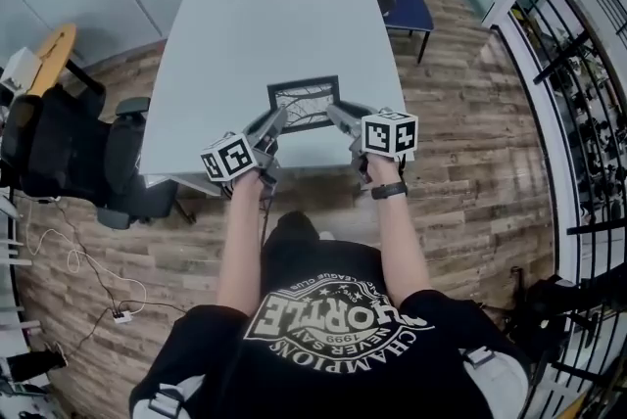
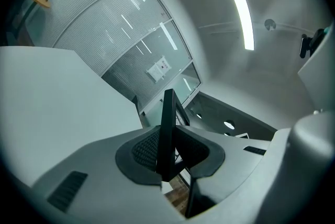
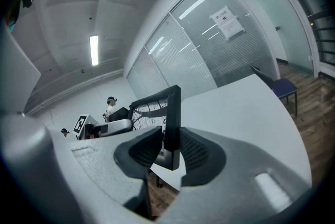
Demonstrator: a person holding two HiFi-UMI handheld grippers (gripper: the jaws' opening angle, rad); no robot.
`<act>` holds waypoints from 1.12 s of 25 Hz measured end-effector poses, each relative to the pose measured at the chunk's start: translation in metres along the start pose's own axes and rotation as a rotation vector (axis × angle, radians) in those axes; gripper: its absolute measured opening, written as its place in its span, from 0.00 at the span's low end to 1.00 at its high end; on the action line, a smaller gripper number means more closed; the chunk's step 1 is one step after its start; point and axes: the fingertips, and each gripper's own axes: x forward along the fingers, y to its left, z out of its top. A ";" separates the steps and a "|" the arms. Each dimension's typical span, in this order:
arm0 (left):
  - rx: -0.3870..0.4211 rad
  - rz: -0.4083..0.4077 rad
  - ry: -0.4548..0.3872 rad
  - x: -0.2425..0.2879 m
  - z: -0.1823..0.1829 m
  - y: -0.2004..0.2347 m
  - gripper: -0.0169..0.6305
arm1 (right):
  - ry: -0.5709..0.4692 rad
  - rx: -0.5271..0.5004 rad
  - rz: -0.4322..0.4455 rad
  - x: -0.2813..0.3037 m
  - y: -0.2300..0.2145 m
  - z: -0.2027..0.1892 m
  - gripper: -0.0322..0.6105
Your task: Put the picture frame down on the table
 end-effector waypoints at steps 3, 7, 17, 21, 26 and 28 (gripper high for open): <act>-0.012 0.017 0.008 0.007 0.001 0.015 0.14 | 0.015 0.023 0.004 0.013 -0.009 -0.003 0.21; -0.034 0.034 0.015 0.018 0.008 0.047 0.14 | 0.030 0.038 0.005 0.038 -0.020 -0.002 0.21; -0.082 0.058 0.065 0.087 0.037 0.117 0.15 | 0.072 0.078 -0.061 0.103 -0.084 0.025 0.21; -0.097 0.097 0.096 0.106 0.049 0.157 0.15 | 0.105 0.103 -0.090 0.141 -0.109 0.026 0.21; -0.137 0.155 0.145 0.125 0.048 0.201 0.16 | 0.153 0.170 -0.098 0.179 -0.134 0.020 0.21; -0.145 0.174 0.167 0.130 0.050 0.218 0.16 | 0.176 0.189 -0.114 0.193 -0.145 0.013 0.21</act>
